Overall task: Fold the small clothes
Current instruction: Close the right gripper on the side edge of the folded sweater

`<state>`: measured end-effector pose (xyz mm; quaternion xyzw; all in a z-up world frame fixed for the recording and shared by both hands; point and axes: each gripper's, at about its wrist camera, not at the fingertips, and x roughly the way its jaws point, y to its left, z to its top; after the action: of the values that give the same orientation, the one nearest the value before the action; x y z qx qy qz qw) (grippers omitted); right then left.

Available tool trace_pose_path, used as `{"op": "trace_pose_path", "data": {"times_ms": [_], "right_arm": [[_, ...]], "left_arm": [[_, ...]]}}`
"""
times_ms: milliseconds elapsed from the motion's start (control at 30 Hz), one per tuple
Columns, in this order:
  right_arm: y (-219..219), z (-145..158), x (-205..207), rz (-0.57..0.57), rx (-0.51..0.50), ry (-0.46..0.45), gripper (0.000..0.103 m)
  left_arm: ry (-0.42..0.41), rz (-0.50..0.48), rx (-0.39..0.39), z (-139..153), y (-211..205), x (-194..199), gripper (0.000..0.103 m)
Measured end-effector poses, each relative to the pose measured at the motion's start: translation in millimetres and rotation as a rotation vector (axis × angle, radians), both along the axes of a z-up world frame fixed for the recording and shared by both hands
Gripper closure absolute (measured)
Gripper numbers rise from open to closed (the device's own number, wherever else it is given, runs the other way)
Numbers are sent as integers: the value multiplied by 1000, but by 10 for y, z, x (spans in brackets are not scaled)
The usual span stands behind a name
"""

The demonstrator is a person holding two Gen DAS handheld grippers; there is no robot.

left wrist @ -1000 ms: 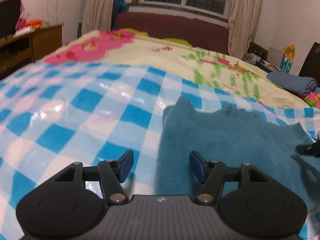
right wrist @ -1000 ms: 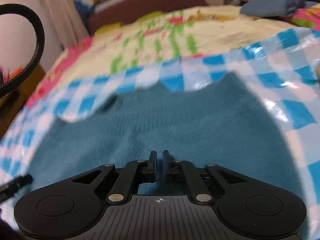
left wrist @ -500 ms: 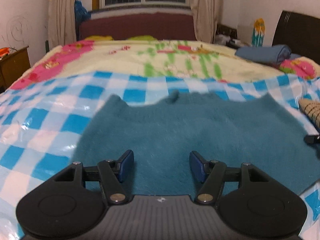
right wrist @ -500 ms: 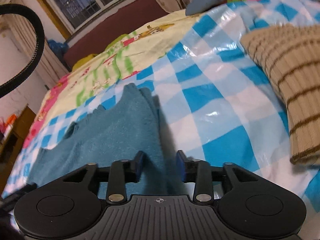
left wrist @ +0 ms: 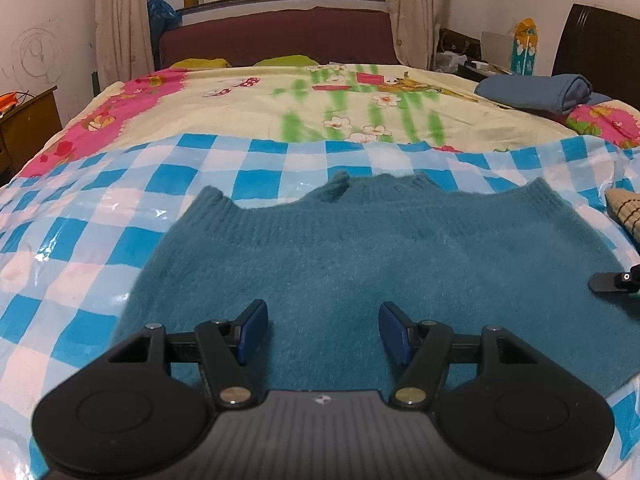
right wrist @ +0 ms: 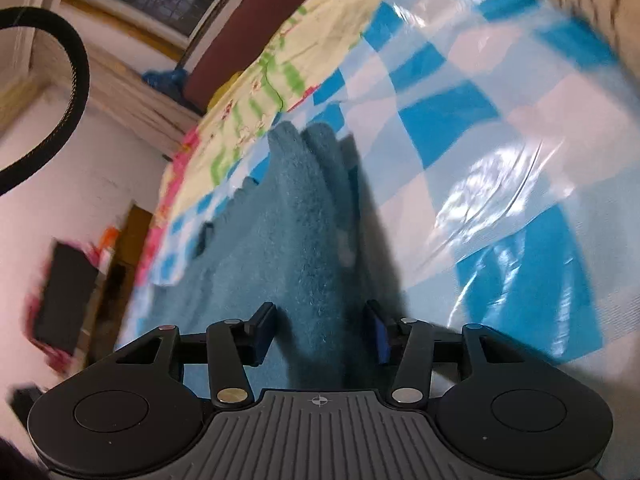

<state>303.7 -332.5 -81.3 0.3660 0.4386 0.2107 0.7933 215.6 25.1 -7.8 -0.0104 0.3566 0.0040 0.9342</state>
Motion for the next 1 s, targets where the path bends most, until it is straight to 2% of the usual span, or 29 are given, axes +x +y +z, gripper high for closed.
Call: {"op": "trace_pose_path", "data": {"times_ms": [33, 133, 200, 367, 433, 500, 567, 600, 633, 733, 867, 1000], "right_arm": [[10, -27, 1, 6, 27, 5, 46], [128, -59, 36, 17, 23, -16, 37], [125, -64, 50, 5, 45, -19, 38], [-71, 6, -111, 25, 212, -44, 38], [-43, 28, -118, 32, 247, -46, 37], [78, 159, -139, 56, 166, -82, 37], [202, 272, -155, 80, 5, -125, 38], [225, 263, -134, 87, -45, -117, 38], [212, 229, -108, 89, -53, -104, 38], [5, 97, 29, 50, -9, -36, 39], [-242, -24, 223, -4, 145, -16, 39], [-80, 17, 376, 25, 112, -86, 38]], "left_arm": [[0, 1, -9, 2, 2, 14, 37], [2, -1, -15, -10, -18, 56, 37], [0, -10, -5, -2, -40, 67, 37], [2, -46, 6, -17, -54, 62, 36], [7, -34, -16, -35, -27, 67, 36], [9, -27, -33, -43, -3, 68, 36], [11, -34, -31, -44, -2, 74, 36], [12, -38, -26, -44, -10, 74, 36], [14, -40, -20, -42, -14, 75, 36], [21, -45, -9, -39, -25, 90, 36], [33, -44, 2, -58, -42, 130, 35], [39, -41, -1, -68, -45, 153, 35]]}}
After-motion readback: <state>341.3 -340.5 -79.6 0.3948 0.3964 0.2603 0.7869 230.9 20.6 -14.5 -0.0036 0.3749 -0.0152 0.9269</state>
